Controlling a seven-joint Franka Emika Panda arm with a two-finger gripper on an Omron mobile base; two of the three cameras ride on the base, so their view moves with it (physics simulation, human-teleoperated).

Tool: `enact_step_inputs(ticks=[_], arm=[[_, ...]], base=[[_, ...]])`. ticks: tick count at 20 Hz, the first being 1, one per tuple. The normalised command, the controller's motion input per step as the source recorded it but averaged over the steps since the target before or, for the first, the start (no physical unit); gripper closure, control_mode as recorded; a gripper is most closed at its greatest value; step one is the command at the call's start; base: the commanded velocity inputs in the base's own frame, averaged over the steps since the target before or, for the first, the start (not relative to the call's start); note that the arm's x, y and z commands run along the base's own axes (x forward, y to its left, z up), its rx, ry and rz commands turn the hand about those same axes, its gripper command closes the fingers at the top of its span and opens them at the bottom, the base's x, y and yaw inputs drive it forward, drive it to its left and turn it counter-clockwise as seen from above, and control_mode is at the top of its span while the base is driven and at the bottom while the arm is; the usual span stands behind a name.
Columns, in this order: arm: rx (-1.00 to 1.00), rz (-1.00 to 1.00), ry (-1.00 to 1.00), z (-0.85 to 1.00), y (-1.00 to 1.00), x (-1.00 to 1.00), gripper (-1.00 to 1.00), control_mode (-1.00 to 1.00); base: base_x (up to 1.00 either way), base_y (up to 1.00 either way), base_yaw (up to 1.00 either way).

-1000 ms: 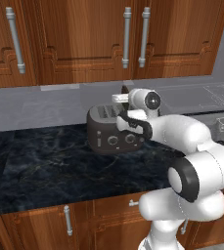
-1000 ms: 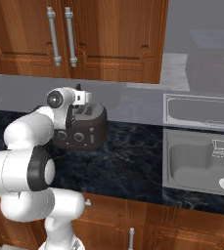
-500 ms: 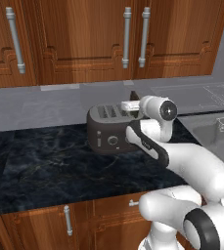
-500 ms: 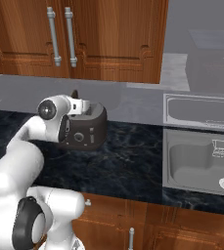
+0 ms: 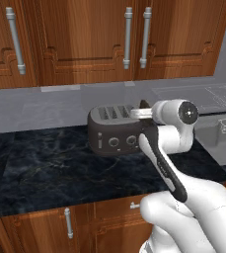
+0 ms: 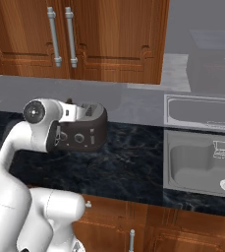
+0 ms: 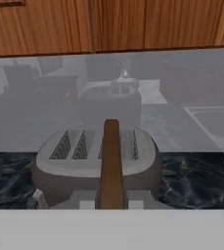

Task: Start the toaster. Once the lever pops up, take the bread to the plate on the dining counter.

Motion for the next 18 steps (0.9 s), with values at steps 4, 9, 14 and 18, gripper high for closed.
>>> enact_step_inputs(ticks=[4, 9, 14, 18], arm=[[0.0, 0.0, 0.18, 0.16, 0.0, -0.78, 1.0, -1.0], [0.0, 0.0, 0.11, 0.15, 0.0, -0.51, 1.0, -1.0], [-0.01, 0.0, 0.08, 0.01, 0.0, -0.45, 1.0, -1.0], [0.0, 0.0, 0.1, 0.03, -0.03, -0.51, 1.0, -1.0]], base=[[0.0, 0.0, 0.0], [0.0, 0.0, 0.0], [0.0, 0.0, 0.0], [0.0, 0.0, 0.0]])
